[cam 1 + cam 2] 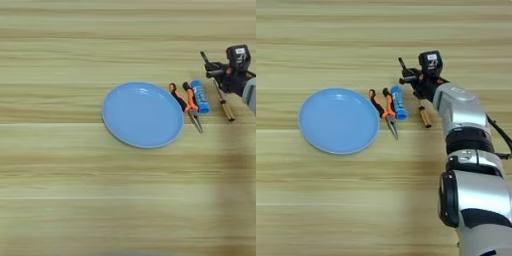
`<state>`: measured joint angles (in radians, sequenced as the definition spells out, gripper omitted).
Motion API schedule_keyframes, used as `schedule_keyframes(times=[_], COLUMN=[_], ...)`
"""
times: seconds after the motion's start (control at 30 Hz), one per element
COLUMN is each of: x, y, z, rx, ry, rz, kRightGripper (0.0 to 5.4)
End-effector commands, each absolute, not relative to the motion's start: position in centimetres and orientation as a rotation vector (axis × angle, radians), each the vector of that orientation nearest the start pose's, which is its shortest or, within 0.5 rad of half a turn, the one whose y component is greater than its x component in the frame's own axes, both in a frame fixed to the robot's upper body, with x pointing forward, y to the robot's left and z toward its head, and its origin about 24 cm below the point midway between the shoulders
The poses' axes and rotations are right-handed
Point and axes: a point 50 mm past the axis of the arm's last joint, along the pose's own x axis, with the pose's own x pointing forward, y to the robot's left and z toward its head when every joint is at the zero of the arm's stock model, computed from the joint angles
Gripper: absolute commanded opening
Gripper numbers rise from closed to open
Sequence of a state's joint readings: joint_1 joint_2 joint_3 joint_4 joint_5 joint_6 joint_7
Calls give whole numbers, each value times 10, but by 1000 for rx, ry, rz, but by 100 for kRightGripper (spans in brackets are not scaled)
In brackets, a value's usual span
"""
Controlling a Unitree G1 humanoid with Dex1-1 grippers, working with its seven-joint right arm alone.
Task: Move the objects on the table
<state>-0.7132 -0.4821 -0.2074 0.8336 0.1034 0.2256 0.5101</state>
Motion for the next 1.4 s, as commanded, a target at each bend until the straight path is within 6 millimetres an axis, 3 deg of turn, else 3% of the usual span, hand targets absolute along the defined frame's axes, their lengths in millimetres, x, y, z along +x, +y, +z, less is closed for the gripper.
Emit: schedule_keyframes(times=[0.03,0.37,1.4], x=[373,370,354], y=[-288,-309,-333], z=[148,132,98], rx=[-159,-198,-229], ry=[138,218,362], rz=[115,-6,-182], kRightGripper=[27,27,27])
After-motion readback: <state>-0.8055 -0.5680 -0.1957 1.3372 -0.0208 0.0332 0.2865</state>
